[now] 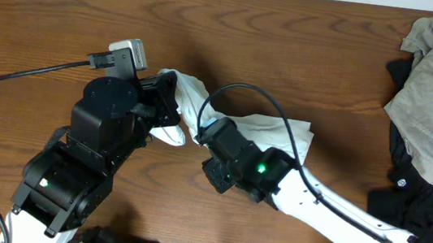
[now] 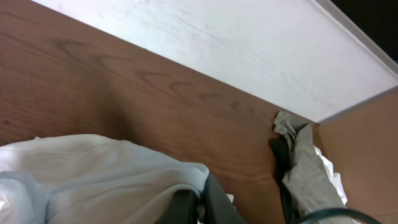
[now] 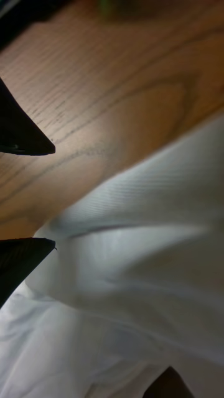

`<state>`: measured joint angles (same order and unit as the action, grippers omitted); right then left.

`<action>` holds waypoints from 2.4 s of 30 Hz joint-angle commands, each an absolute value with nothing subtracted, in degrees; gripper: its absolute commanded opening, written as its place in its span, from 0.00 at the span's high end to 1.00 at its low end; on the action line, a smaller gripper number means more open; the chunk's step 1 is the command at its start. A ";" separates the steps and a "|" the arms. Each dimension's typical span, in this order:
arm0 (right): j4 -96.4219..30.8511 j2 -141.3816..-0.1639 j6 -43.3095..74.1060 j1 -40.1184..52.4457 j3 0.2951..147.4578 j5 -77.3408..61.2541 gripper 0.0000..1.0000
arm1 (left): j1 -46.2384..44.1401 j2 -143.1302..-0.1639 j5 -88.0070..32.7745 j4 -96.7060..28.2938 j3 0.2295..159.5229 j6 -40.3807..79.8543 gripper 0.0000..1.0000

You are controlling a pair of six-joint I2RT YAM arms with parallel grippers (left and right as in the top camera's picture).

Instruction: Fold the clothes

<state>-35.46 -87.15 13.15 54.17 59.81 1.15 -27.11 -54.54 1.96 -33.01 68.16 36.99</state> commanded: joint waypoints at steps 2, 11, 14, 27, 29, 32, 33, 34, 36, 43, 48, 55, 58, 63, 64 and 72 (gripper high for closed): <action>-34.37 -87.59 21.93 56.03 59.75 12.86 0.60 | -26.92 -53.63 3.07 -32.47 70.00 35.62 0.94; -29.47 -93.95 24.25 55.90 59.13 16.14 0.72 | -26.92 -52.07 3.07 -33.12 70.00 35.59 0.94; -30.52 -95.15 26.22 55.86 59.13 16.84 0.99 | -26.92 -51.96 3.09 -33.76 70.00 35.57 0.94; -66.08 -69.95 15.00 44.10 78.52 22.02 0.93 | -26.92 -51.96 12.73 -37.23 70.00 31.90 0.94; -67.07 -67.18 12.58 40.60 80.16 21.69 0.92 | -26.92 -51.96 12.73 -37.34 70.00 31.68 0.94; -67.07 -65.43 10.09 35.68 80.23 19.51 0.91 | -26.92 -52.14 12.73 -37.95 70.00 31.68 0.94; -67.26 -65.69 9.82 33.65 80.16 18.04 0.91 | -26.92 -52.29 12.75 -38.41 70.00 31.70 0.94; -67.29 -66.24 9.21 32.36 79.99 16.12 0.91 | -26.92 -52.42 12.73 -38.81 70.00 31.70 0.94; -67.18 -67.85 8.51 30.76 79.35 10.92 0.92 | -26.92 -52.86 12.73 -39.68 70.00 31.70 0.94; -66.26 -75.72 3.95 35.79 74.46 -2.42 0.79 | -26.92 -54.26 12.73 -39.83 70.00 31.70 0.94; -58.63 -80.51 5.45 43.42 67.53 -2.42 0.72 | -26.92 -54.35 12.75 -39.62 70.00 31.70 0.92; -41.10 -86.26 8.84 53.12 59.64 -0.38 0.59 | -26.92 -54.35 12.75 -39.62 70.00 31.73 0.89; -36.40 -89.80 11.64 55.77 58.30 3.75 0.60 | -26.92 -54.35 12.73 -39.62 70.00 31.73 0.89; -32.95 -94.83 12.40 57.98 58.28 4.03 0.61 | -26.92 -54.35 12.75 -39.62 70.00 31.73 0.89; -32.97 -95.37 12.40 58.30 58.28 4.03 0.61 | -26.92 -54.35 12.75 -39.62 70.00 31.70 0.89; -35.16 -96.01 12.34 62.52 58.30 2.94 0.61 | -26.92 -54.70 12.75 -41.98 70.00 31.73 0.89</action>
<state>-34.92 -95.94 11.40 60.86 58.61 3.09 -27.11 -54.43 11.66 -40.88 68.18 32.53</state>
